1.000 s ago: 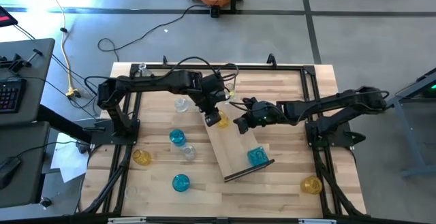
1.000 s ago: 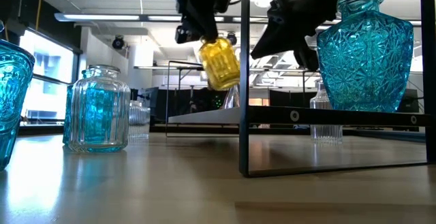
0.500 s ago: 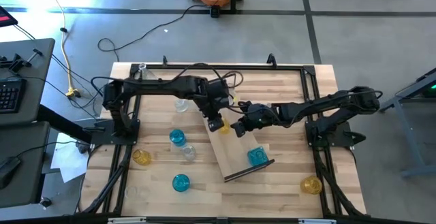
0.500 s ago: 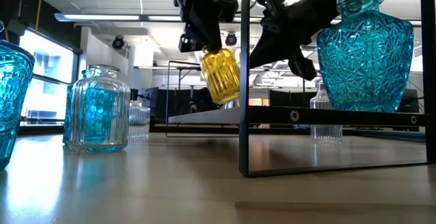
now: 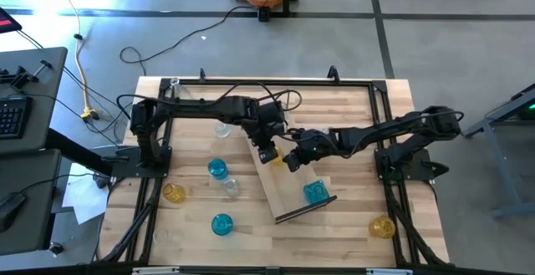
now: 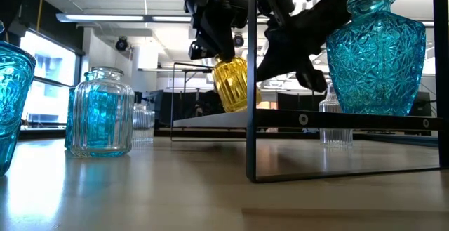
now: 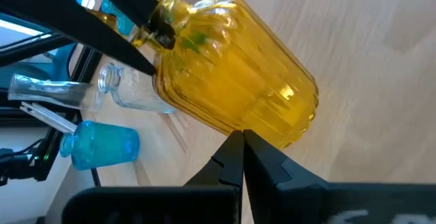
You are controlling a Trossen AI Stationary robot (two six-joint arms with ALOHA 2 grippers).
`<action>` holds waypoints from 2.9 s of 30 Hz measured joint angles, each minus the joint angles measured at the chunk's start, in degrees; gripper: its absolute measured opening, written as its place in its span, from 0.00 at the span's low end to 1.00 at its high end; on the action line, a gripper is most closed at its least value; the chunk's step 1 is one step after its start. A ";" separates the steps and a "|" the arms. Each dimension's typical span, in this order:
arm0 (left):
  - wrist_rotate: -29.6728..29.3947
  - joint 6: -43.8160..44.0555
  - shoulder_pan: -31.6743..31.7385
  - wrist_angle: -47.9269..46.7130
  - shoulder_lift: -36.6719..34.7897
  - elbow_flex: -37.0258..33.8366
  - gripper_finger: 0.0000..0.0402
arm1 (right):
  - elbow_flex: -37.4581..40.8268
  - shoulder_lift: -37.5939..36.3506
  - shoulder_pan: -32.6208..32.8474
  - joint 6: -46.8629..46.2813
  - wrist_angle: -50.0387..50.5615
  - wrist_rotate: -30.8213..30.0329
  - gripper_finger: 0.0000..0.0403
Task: Sort vases onto shelf
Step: Put the yellow crystal vase on the shelf
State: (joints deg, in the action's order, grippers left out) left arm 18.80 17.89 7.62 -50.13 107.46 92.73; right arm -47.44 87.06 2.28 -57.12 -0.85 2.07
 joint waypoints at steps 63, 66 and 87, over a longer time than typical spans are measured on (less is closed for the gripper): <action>2.72 3.03 -1.29 2.13 -0.13 0.02 0.29 | 0.00 0.42 -0.04 0.80 -0.30 1.06 0.00; 2.72 3.05 -1.29 2.08 -0.13 0.02 0.29 | 0.00 0.42 -0.04 0.81 -0.32 1.22 0.00; -4.10 1.53 -1.84 -2.28 -0.15 0.75 0.30 | 0.00 0.42 -1.50 1.67 -0.38 2.45 0.00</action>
State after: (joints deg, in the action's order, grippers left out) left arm 14.70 19.42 5.78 -52.41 107.31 93.48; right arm -47.44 87.48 0.78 -55.44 -1.23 4.53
